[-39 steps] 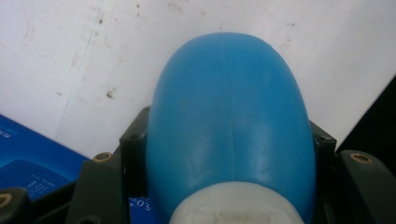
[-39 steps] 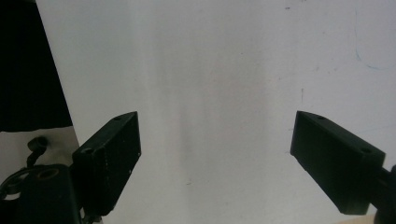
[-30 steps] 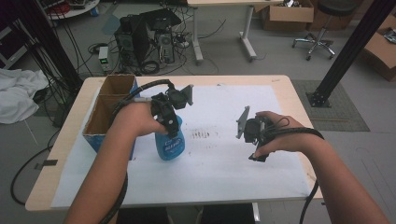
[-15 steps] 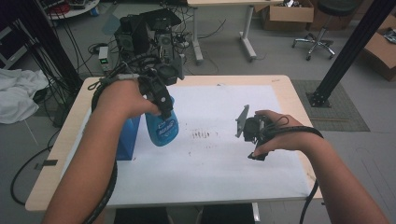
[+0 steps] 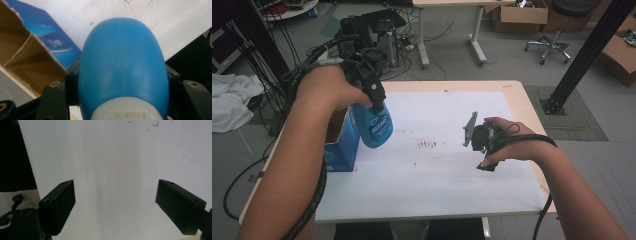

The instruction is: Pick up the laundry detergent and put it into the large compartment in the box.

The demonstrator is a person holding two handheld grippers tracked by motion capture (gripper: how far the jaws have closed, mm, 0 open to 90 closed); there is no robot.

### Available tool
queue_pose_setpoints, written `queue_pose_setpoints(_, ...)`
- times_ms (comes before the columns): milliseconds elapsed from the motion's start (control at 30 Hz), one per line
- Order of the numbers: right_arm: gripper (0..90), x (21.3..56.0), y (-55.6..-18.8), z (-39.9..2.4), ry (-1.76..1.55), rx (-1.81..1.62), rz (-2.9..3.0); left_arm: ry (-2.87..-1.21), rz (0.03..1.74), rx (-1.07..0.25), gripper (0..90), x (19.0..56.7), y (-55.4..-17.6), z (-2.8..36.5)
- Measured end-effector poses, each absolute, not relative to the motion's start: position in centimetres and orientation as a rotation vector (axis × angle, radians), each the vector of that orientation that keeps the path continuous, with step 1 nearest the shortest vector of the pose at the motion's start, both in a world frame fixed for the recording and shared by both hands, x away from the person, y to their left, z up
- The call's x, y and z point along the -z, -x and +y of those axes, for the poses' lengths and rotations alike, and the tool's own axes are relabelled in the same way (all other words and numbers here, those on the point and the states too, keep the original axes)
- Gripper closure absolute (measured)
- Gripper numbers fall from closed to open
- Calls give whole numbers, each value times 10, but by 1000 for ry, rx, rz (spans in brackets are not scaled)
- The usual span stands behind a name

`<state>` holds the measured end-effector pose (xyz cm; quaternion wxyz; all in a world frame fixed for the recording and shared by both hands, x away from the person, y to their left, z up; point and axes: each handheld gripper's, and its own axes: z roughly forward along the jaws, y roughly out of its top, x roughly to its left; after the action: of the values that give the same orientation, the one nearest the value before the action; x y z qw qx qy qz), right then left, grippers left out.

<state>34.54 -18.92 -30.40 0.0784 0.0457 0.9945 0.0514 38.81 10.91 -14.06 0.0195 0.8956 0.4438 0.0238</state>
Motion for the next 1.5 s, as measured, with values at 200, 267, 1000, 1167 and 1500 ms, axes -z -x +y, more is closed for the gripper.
queue_pose_setpoints(200, 164, 306, -347, -187, -124, -158, 2978, -2751, 1451, -89, 386, 127, -390, 125)
queue_pose_setpoints(267, 165, 306, -347, -186, -122, -150, 2979, -2738, 1477, -91, 386, 121, -390, 130)
queue_pose_setpoints(1000, 165, 311, -349, -184, -104, -151, 2979, -2430, 1928, -170, 386, 104, -407, 206)
queue_pose_setpoints(1167, 165, 313, -351, -182, -99, -142, 2981, -2391, 2012, -197, 386, 104, -411, 214)
queue_pose_setpoints(1500, 164, 316, -353, -181, -102, -141, 2987, -2333, 2100, -166, 385, 111, -416, 233)
